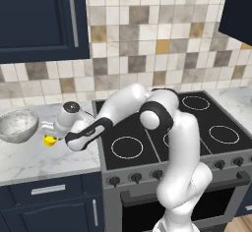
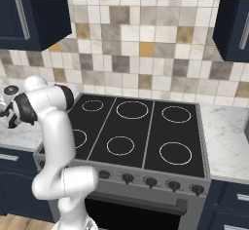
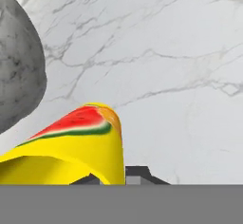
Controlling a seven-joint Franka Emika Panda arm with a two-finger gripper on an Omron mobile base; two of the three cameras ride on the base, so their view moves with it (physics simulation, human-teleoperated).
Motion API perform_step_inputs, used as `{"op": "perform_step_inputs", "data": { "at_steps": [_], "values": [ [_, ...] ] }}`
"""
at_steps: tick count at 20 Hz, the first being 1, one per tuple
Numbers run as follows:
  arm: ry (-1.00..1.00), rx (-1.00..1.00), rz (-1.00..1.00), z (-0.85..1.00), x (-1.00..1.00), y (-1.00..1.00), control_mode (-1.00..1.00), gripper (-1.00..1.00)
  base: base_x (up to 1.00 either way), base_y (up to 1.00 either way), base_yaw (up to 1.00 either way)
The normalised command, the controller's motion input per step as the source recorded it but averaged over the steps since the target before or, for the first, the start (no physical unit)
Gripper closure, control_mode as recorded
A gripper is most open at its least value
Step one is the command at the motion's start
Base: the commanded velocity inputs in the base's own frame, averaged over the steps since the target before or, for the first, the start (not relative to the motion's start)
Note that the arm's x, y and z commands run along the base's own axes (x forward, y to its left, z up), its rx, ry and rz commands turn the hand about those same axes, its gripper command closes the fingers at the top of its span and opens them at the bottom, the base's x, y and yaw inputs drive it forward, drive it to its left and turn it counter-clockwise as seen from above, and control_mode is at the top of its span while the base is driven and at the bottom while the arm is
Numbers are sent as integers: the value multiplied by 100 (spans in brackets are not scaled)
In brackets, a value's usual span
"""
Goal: Pick the cup and bowl from the counter and place them on the counter next to the sink.
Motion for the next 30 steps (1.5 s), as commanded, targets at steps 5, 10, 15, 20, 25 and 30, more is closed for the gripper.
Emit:
{"op": "perform_step_inputs", "data": {
  "at_steps": [5,10,15,20,25,30],
  "values": [
    [-5,13,-4,29,-91,-12,-100,100,0,0,0],
    [0,13,-2,37,-100,-45,-100,100,0,0,0],
    [0,14,-2,81,-91,-77,-100,100,0,0,0],
    [2,1,0,100,-16,-88,-100,100,0,0,0],
    [4,4,0,100,9,-75,-100,100,0,0,0],
    [15,16,8,100,2,-78,-100,100,0,0,0]
  ]
}}
